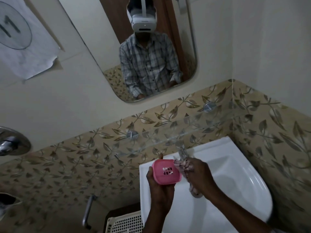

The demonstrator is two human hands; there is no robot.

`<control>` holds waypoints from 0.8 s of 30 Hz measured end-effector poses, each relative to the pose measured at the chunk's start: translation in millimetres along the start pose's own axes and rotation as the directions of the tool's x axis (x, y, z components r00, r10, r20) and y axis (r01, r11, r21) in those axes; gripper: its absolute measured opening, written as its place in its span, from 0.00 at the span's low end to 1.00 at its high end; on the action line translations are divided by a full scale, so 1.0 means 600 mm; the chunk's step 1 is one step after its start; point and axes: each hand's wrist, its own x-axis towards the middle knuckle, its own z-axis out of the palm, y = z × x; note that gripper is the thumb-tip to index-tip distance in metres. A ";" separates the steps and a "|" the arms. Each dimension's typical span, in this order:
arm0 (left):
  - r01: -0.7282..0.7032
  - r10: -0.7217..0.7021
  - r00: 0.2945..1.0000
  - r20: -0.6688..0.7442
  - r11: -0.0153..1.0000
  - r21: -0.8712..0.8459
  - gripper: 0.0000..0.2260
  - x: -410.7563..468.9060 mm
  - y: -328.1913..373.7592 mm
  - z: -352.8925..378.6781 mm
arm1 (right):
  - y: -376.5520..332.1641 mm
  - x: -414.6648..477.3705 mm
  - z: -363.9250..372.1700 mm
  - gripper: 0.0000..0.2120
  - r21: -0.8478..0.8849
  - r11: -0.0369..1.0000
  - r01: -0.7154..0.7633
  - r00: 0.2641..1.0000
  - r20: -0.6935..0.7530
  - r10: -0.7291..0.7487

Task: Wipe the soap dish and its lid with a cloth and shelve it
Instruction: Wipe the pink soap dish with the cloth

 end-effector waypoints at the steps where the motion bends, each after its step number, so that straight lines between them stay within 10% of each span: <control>1: 0.000 -0.001 1.000 0.020 0.999 0.039 0.24 -0.004 -0.008 0.005 | 0.002 -0.002 0.015 0.10 -0.052 0.999 0.013 1.000 -0.026 -0.014; 4: 0.032 -0.036 0.999 0.037 0.992 0.119 0.24 -0.014 -0.020 0.018 | 0.001 -0.009 0.039 0.12 -0.101 0.988 0.120 0.976 -0.167 -0.136; 7: 0.129 -0.131 0.991 0.013 0.987 0.096 0.26 -0.019 -0.015 0.013 | -0.011 -0.020 0.046 0.17 -0.118 0.899 0.421 0.906 0.001 -0.424; 12: 0.246 -0.246 0.969 0.009 0.968 -0.045 0.29 -0.019 -0.001 -0.009 | 0.006 -0.015 0.037 0.20 -0.363 0.380 0.851 0.464 0.179 -0.868; 19: -0.028 0.031 0.999 -0.024 0.993 0.112 0.31 -0.002 0.010 -0.003 | 0.005 -0.001 0.048 0.14 -0.453 0.836 0.311 0.941 0.025 -0.337; 24: -0.001 0.001 1.000 0.004 0.997 0.073 0.25 0.013 0.013 -0.019 | 0.001 0.009 -0.006 0.07 -0.081 0.996 -0.029 0.999 -0.022 0.027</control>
